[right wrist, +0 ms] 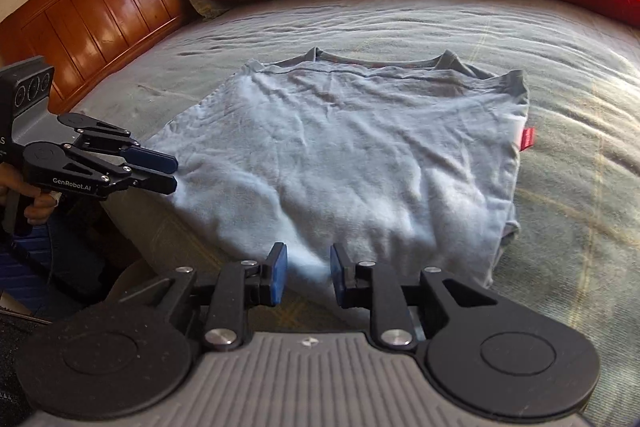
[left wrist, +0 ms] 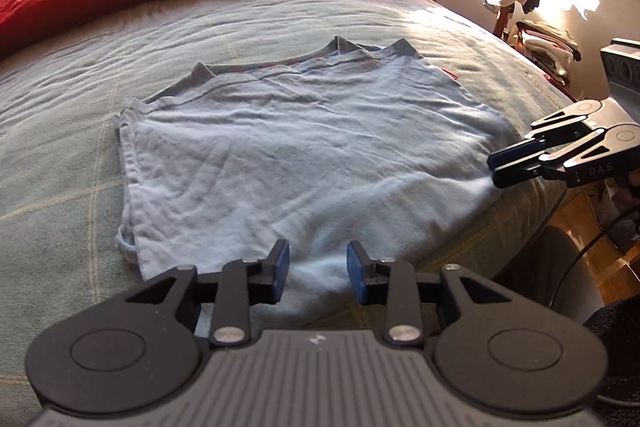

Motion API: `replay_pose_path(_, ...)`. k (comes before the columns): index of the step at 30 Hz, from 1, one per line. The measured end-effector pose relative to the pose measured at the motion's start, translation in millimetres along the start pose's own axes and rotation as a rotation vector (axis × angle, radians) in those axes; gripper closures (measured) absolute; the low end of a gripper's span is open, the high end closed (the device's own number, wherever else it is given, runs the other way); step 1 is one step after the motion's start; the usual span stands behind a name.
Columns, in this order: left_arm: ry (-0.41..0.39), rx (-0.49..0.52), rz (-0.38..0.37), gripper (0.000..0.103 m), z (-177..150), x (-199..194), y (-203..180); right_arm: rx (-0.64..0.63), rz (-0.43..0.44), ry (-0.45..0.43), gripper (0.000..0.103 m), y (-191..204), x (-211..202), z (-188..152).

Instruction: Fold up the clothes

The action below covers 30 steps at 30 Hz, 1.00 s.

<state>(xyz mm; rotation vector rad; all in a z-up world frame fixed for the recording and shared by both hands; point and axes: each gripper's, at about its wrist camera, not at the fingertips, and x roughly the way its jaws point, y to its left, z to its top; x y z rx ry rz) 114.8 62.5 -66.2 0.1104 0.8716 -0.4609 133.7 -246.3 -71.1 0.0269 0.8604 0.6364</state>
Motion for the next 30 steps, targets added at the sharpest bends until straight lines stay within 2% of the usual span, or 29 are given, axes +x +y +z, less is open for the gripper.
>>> replay_pose_path(2, -0.026, -0.015, 0.044, 0.061, 9, 1, 6, 0.004, -0.029, -0.037, 0.068, -5, -7, 7)
replay_pose_path(6, -0.032, -0.073, 0.061, 0.060, 17, 18, 19, 0.078, -0.056, -0.094, 0.068, -27, 0, 18)
replay_pose_path(9, 0.013, -0.112, 0.121, 0.058, 10, 31, 30, 0.129, -0.122, -0.070, 0.068, -41, 7, 8)
replay_pose_path(10, 0.010, -0.130, 0.117, 0.058, 9, 28, 33, 0.147, -0.143, -0.058, 0.068, -46, 8, 3)
replay_pose_path(13, 0.003, -0.162, 0.129, 0.057, 14, 18, 39, 0.195, -0.130, -0.095, 0.067, -49, -5, -2)
replay_pose_path(16, -0.031, -0.154, 0.139, 0.056, 32, 14, 43, 0.156, -0.166, -0.115, 0.060, -41, -1, 11)
replay_pose_path(19, -0.055, -0.155, 0.137, 0.051, 53, 23, 49, 0.110, -0.194, -0.125, 0.058, -34, 9, 27)
replay_pose_path(21, -0.040, -0.161, 0.142, 0.051, 60, 38, 54, 0.092, -0.218, -0.121, 0.055, -30, 17, 33)
replay_pose_path(25, 0.002, -0.198, 0.132, 0.050, 53, 58, 64, 0.098, -0.251, -0.076, 0.049, -35, 31, 28)
replay_pose_path(29, 0.038, -0.233, 0.158, 0.049, 44, 55, 71, 0.153, -0.217, -0.072, 0.049, -47, 22, 24)
replay_pose_path(30, 0.053, -0.236, 0.187, 0.048, 49, 51, 71, 0.163, -0.217, -0.076, 0.049, -50, 19, 29)
